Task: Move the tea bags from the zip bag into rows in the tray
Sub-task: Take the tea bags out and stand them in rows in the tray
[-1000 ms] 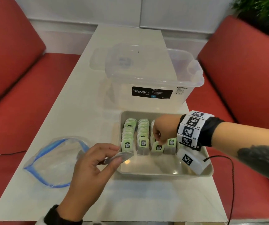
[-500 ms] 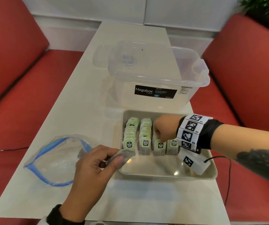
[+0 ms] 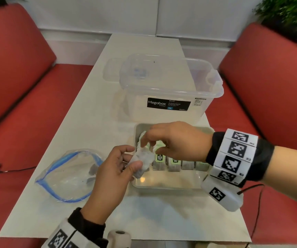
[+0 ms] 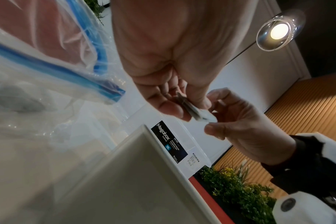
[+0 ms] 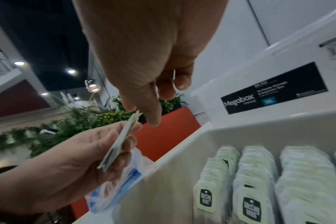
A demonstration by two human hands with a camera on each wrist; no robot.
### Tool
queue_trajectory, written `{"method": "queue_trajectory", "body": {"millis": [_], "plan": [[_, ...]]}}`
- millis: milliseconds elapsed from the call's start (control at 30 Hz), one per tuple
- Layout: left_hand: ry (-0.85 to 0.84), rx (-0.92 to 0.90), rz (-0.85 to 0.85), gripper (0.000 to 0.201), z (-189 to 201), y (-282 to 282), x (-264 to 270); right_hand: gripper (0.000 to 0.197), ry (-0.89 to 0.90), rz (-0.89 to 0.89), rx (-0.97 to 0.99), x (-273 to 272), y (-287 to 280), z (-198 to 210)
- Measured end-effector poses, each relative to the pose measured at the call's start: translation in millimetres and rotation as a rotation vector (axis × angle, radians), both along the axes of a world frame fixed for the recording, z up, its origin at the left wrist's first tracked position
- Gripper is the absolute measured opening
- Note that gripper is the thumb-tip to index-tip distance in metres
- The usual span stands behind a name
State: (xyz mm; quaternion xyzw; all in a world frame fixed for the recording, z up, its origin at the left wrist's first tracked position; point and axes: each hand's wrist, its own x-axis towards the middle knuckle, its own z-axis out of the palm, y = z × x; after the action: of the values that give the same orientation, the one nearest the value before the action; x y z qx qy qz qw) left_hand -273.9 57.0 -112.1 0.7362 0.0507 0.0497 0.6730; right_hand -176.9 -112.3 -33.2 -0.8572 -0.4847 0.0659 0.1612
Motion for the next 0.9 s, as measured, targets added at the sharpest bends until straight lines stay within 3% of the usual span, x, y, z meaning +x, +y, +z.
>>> {"method": "queue_trajectory", "body": {"millis": [100,167,267,300,367,433,500,667,900], "plan": [[0.014,-0.053,-0.059,0.026,8,-3,1,0.020,-0.068,0.080,0.041,-9,0,8],[-0.017,-0.027,-0.072,0.012,9,-3,1,0.013,-0.032,0.047,0.020,-10,1,16],[-0.130,0.159,-0.080,0.041,11,-3,-3,0.012,-0.001,-0.031,-0.090,-7,0,28],[-0.154,0.228,-0.073,0.041,14,-5,-3,0.012,0.001,-0.048,-0.121,-7,1,31],[-0.183,0.324,-0.052,0.021,20,-10,-3,0.013,0.016,-0.075,-0.143,-8,2,34],[-0.188,0.324,-0.021,0.005,21,-14,0,0.015,0.034,-0.115,-0.126,-11,3,35],[-0.174,0.277,0.000,0.017,20,-15,1,0.016,0.036,-0.169,-0.108,-13,4,36],[-0.145,0.255,0.022,0.021,15,-14,0,0.017,0.107,-0.250,-0.138,-8,3,33],[-0.123,0.704,-0.072,0.026,2,6,-14,0.013,0.150,-0.316,-0.422,20,5,2]]}}
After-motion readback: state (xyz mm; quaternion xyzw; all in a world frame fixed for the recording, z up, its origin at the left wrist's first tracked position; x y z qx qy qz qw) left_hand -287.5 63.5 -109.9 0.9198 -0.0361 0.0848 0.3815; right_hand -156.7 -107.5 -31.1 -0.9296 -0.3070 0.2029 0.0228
